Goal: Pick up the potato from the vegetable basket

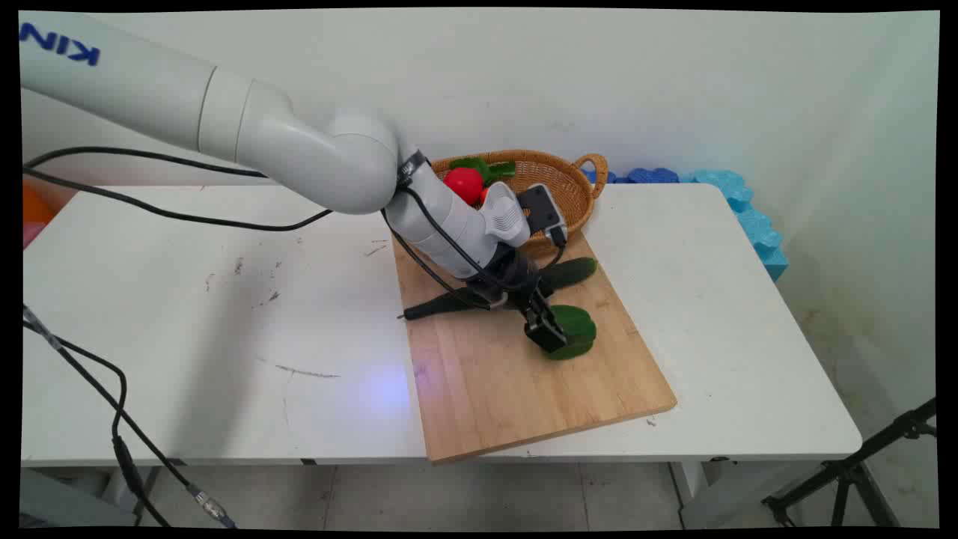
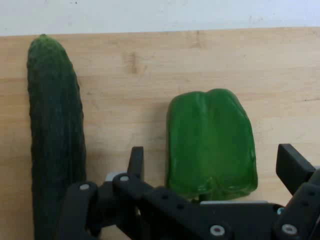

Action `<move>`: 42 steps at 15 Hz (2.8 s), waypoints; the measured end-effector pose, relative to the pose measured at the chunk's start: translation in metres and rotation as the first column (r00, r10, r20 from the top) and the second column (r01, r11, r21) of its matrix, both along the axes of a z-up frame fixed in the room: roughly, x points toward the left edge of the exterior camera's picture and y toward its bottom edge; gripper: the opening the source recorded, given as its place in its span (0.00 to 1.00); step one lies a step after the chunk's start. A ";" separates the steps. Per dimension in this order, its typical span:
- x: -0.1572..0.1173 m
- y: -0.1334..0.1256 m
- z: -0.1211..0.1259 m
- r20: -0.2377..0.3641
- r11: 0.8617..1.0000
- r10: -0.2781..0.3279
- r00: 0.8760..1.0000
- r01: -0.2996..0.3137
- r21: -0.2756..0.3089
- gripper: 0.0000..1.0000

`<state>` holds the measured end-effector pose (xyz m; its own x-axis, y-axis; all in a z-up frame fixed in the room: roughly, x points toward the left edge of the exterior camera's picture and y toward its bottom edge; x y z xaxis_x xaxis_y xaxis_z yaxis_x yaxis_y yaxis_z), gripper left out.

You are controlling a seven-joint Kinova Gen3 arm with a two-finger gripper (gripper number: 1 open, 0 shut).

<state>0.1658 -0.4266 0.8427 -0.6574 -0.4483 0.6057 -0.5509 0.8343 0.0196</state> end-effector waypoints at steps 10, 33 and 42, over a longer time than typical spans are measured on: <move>0.038 -0.018 0.075 -0.067 1.000 -0.004 0.998 0.002 -0.025 1.00; 0.150 -0.143 0.061 0.119 0.989 0.105 0.987 -0.115 0.088 1.00; 0.139 -0.172 0.020 0.114 0.988 0.061 0.992 -0.076 0.132 1.00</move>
